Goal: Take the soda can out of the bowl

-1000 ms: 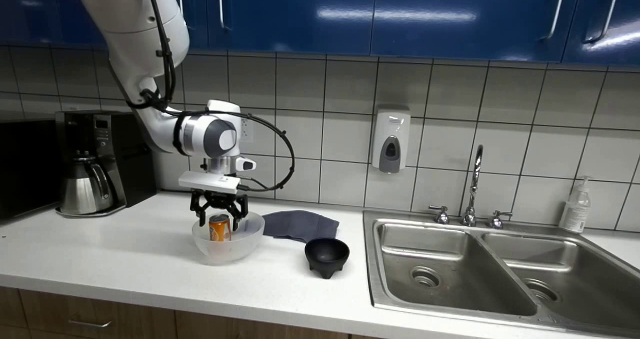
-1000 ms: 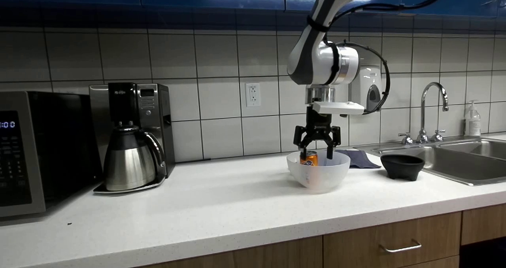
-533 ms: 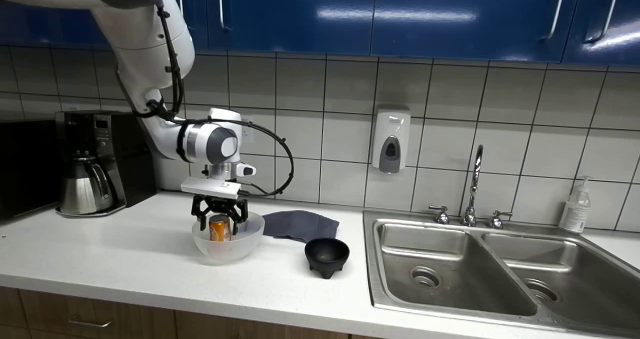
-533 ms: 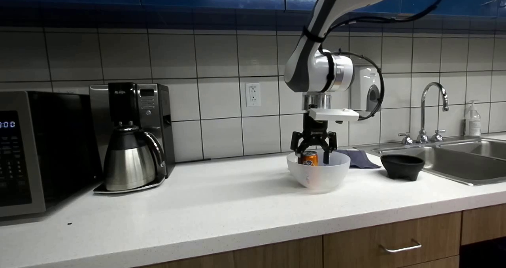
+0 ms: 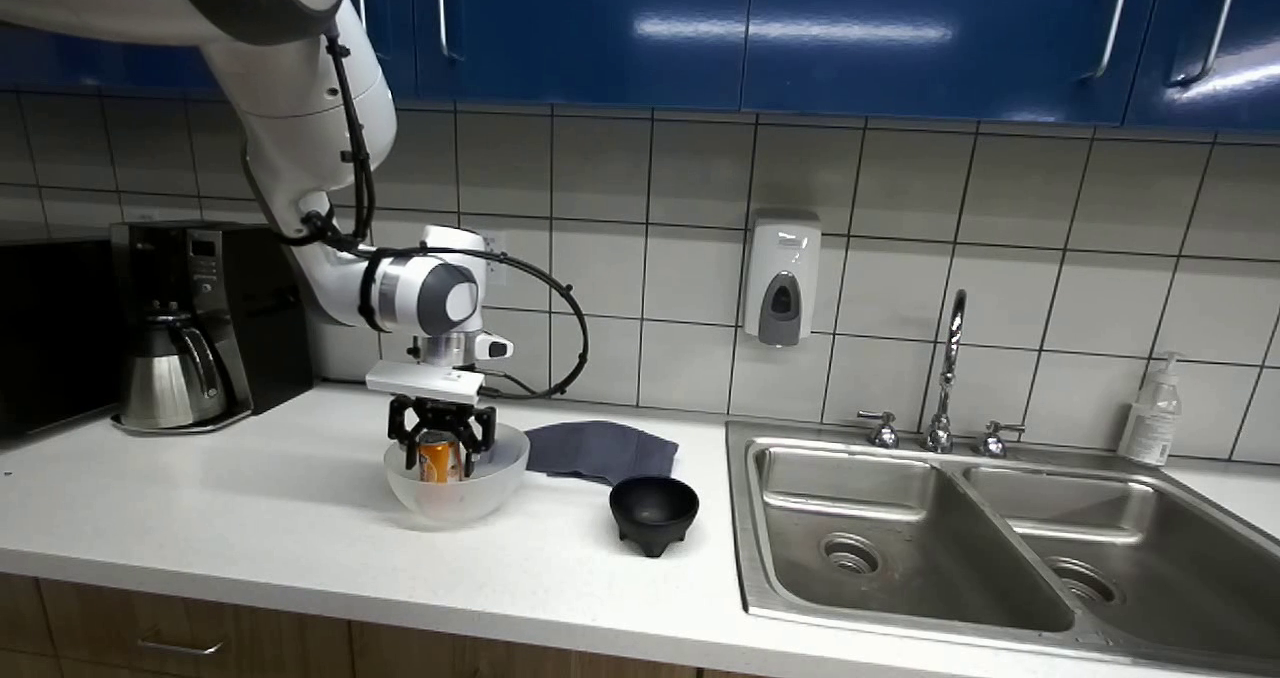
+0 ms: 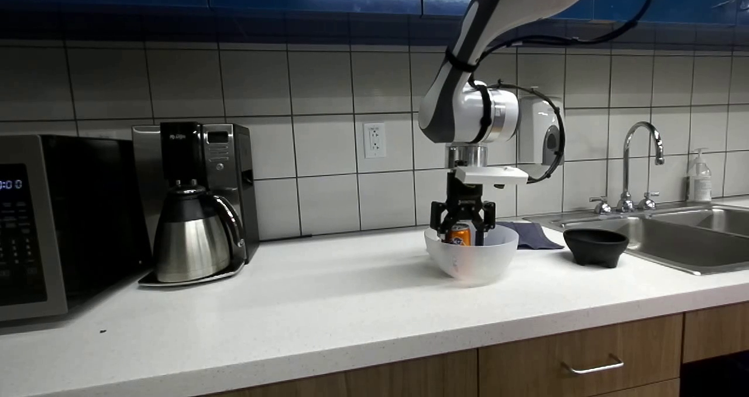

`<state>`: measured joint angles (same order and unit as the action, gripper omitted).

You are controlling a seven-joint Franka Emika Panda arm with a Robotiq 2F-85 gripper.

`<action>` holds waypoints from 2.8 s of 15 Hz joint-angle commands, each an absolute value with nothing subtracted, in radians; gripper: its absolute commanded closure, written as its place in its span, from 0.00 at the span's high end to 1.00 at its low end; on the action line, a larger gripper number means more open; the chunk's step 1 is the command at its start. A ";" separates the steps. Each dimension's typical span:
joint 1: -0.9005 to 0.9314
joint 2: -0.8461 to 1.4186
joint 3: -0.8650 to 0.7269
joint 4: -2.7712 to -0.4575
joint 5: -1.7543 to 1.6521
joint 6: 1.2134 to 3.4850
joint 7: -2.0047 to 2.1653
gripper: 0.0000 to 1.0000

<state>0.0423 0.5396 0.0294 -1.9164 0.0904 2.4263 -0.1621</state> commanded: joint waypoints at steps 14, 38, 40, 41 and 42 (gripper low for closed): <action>0.032 0.529 0.036 -1.875 0.062 2.380 -0.136 0.40; 0.103 0.281 0.073 -1.925 0.050 2.346 -0.062 0.40; 0.119 0.266 0.082 -1.935 0.053 2.341 -0.043 0.40; 0.127 0.258 0.087 -1.942 0.053 2.340 -0.032 0.40; 0.135 0.252 0.090 -1.949 0.052 2.337 -0.022 0.40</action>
<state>0.1240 0.3123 0.0744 -1.9096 0.0734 2.3693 -0.0755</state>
